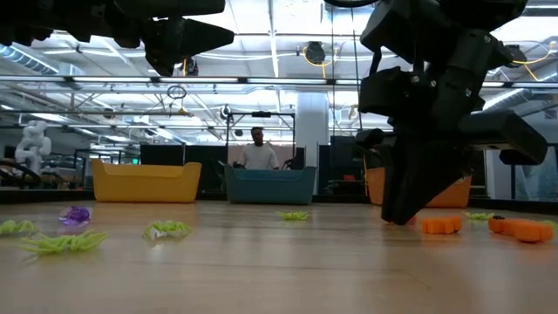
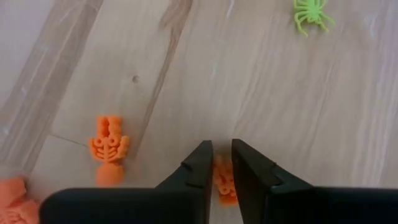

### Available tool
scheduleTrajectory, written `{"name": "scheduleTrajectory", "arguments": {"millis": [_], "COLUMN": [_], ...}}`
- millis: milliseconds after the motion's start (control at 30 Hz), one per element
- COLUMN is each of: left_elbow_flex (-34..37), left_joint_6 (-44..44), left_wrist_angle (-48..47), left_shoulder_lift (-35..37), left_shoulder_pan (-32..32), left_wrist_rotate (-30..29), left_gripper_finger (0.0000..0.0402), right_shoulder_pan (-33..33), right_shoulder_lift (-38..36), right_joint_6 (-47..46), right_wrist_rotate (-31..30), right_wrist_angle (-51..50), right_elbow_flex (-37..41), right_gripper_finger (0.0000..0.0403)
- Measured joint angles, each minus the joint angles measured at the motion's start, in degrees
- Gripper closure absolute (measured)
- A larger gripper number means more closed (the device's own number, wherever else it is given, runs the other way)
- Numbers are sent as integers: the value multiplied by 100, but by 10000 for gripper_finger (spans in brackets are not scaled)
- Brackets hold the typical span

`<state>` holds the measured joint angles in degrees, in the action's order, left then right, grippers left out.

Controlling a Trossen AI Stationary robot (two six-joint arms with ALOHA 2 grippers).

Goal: Sort Halloween decoration
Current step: Put the orange skeleton toy into the yellow bin

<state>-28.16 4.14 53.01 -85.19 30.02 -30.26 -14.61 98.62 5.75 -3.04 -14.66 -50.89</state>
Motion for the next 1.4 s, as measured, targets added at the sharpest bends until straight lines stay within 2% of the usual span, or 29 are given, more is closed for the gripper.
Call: {"name": "scheduleTrajectory", "arguments": {"millis": [500, 633, 767, 967, 1100, 1233, 1400], "left_elbow_flex": [0, 0, -1, -2, -2, -2, -2], "left_joint_6": [2, 0, 2, 4, 4, 4, 4], "left_wrist_angle": [0, 2, 2, 4, 3, 2, 2], "left_shoulder_lift": [0, 0, 0, 0, 0, 0, 0], "left_shoulder_pan": [0, 0, 0, 0, 0, 0, 0], "left_wrist_rotate": [-2, -2, -2, -2, -2, -2, -2], "left_gripper_finger": [148, 148, 148, 148, 148, 148, 148], "right_shoulder_pan": [39, 102, 105, 103, 101, 94, 59], "right_shoulder_lift": [-73, -75, -75, -77, -86, -86, -75], "right_joint_6": [-1242, -1778, -1853, -1582, -1352, -1019, -807], "right_wrist_rotate": [-17, -208, -447, -451, -465, -432, -297], "right_wrist_angle": [-138, -96, -231, -537, -592, -724, -875], "right_elbow_flex": [-408, -457, -457, -457, -457, -459, -461], "right_gripper_finger": [391, 388, 355, 277, 241, 222, 219]}}
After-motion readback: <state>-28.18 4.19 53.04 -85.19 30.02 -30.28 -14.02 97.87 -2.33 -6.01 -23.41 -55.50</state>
